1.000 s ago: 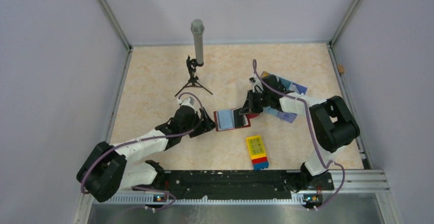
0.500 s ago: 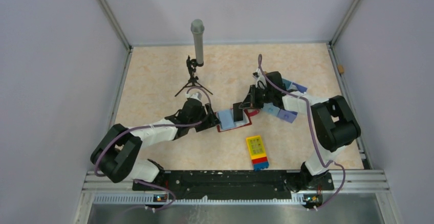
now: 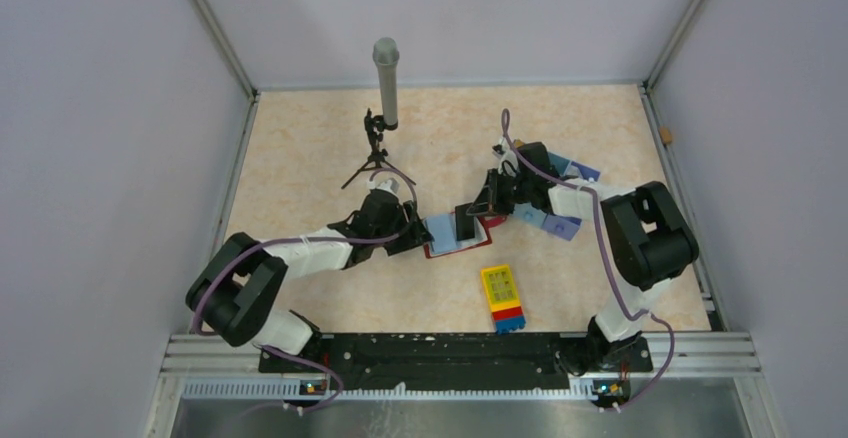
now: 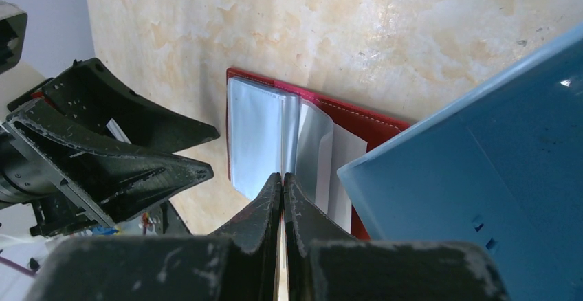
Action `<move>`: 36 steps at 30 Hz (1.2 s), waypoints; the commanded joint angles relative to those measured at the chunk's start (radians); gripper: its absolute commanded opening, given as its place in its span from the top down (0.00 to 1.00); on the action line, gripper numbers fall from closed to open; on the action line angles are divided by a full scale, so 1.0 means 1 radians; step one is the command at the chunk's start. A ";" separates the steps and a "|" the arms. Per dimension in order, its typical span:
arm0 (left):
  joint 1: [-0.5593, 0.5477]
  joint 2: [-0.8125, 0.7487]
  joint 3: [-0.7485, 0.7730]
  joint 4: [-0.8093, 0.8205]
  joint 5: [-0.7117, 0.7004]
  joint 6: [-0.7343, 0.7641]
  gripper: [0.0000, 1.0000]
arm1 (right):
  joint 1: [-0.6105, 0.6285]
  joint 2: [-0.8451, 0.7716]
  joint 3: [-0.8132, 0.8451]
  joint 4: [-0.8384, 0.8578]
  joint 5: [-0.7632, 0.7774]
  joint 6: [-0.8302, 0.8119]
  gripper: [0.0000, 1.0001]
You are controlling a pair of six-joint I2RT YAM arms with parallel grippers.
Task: Put the credit cards into the card holder
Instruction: Insert the credit card into the card holder.
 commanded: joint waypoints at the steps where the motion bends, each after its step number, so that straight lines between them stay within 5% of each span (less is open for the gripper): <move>1: 0.003 0.024 0.033 0.023 0.013 0.016 0.40 | -0.005 0.010 0.016 0.048 -0.029 0.001 1.00; 36: 0.003 0.075 0.039 0.036 0.032 0.012 0.58 | 0.008 0.063 -0.065 0.085 -0.013 0.035 1.00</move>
